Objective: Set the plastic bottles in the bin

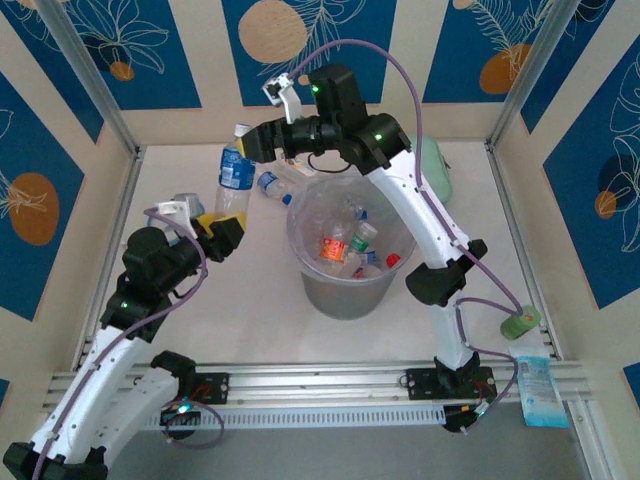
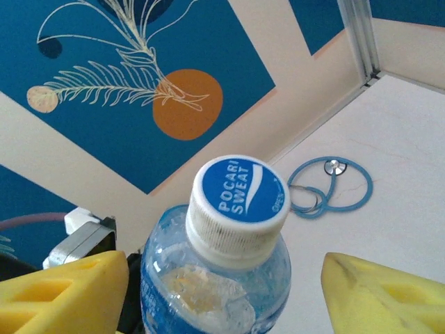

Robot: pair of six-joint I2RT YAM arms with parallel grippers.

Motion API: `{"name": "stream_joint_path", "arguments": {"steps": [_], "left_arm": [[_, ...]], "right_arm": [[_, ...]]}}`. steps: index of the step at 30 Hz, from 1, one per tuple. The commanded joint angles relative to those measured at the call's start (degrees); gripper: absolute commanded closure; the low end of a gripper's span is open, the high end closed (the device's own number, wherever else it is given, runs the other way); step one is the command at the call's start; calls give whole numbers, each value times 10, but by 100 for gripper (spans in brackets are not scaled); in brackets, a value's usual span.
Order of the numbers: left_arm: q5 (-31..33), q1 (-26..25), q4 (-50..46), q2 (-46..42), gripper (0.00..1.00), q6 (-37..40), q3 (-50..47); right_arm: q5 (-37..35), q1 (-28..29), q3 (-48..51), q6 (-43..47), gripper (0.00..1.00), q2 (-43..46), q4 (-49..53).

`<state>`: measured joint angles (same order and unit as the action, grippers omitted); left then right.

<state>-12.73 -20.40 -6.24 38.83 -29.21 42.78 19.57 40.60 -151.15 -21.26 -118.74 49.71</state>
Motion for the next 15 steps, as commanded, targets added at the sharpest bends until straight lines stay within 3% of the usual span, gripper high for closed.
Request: {"name": "stream_joint_path", "arguments": {"steps": [1, 10, 15], "left_arm": [[-26, -3, 29, 5, 61, -15, -5], [-47, -4, 100, 19, 63, -71, -19], [-69, -5, 113, 37, 63, -85, -22]], "right_arm": [[55, -7, 4, -12, 29, 3, -22], [114, -31, 4, -30, 37, -14, -75], [116, -36, 0, -34, 32, -25, -89]]}}
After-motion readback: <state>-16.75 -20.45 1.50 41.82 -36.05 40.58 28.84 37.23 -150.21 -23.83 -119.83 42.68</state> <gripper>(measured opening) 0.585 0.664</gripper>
